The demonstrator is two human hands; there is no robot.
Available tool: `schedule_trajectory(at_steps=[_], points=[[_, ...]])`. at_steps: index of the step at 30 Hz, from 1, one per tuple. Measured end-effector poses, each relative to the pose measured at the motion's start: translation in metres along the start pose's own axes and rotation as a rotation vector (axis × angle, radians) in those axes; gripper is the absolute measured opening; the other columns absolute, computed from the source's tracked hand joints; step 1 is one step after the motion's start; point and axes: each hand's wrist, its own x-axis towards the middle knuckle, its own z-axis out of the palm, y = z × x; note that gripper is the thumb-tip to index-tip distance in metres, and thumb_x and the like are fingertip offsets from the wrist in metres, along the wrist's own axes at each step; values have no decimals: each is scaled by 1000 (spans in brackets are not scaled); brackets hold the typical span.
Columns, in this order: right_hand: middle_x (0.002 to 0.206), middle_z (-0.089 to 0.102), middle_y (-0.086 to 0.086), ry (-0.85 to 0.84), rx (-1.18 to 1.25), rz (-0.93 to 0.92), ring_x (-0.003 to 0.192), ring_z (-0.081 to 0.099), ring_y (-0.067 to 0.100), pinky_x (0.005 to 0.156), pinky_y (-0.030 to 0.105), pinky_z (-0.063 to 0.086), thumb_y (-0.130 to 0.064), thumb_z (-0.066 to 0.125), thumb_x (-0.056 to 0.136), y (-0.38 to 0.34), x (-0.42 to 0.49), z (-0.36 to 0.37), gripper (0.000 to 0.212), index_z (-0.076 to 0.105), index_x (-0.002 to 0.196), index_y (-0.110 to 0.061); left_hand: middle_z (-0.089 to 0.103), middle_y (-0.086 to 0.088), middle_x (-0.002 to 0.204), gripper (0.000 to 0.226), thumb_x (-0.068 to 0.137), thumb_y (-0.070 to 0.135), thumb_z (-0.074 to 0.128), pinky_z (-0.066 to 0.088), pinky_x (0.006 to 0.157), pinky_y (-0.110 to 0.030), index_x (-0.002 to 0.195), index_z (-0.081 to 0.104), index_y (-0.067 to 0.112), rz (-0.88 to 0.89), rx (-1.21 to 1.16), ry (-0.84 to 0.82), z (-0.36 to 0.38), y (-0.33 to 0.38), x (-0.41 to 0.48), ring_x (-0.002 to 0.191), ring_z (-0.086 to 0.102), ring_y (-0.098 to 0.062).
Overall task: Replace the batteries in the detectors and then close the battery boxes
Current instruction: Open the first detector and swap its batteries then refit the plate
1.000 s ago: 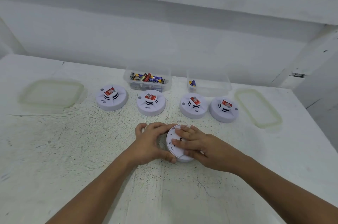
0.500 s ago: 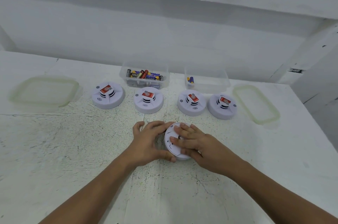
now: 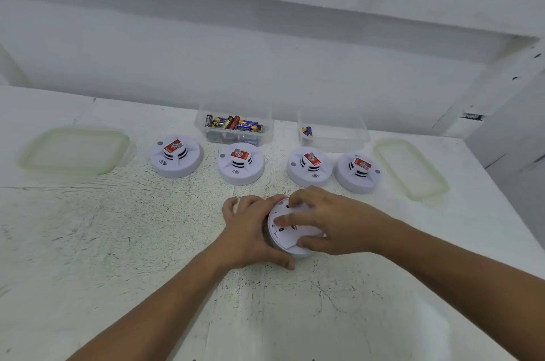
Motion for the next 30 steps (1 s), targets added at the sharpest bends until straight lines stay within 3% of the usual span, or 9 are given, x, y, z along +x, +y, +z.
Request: schedule_trajectory(at_steps=[3,6,10,15,21,30], points=[[114,50,1,-38,-73,31,100,44,17,84,34,46,-46,62,81,1,8,-7,56,48,129,-22,19,40,109,120,35,65,78,2,116,-40,141,30,37,12,-1,0,4,-1,3,101,5,27],[96,46,-2,-50,-196,29,86,38,14,75,31,45,-55,63,76,0,11,-14,56,50,115,-16,32,38,116,112,35,70,74,8,113,-39,135,34,40,66,-33,31,10,-4,6,112,12,28],[86,46,-1,-33,-287,10,77,39,15,63,27,36,-59,63,72,2,8,-15,60,51,106,-11,45,31,115,95,42,60,77,13,108,-33,125,34,43,103,-146,34,16,1,10,112,30,23],[63,38,-6,52,-312,-23,54,38,13,44,23,28,-64,68,58,8,7,-9,59,54,81,-11,45,23,113,91,47,48,84,20,99,-26,124,36,38,149,-132,9,22,3,17,108,34,14],[58,46,-5,125,-307,-38,51,32,11,42,21,24,-66,68,47,9,11,-2,61,54,73,-12,36,36,110,86,46,60,72,23,92,-25,119,31,41,201,-63,60,29,-2,21,106,38,13],[60,49,-4,201,-261,20,52,31,10,43,20,25,-67,69,47,12,7,10,64,58,75,-11,36,35,109,85,50,59,73,24,86,-22,122,35,34,247,40,145,37,-5,21,103,39,10]])
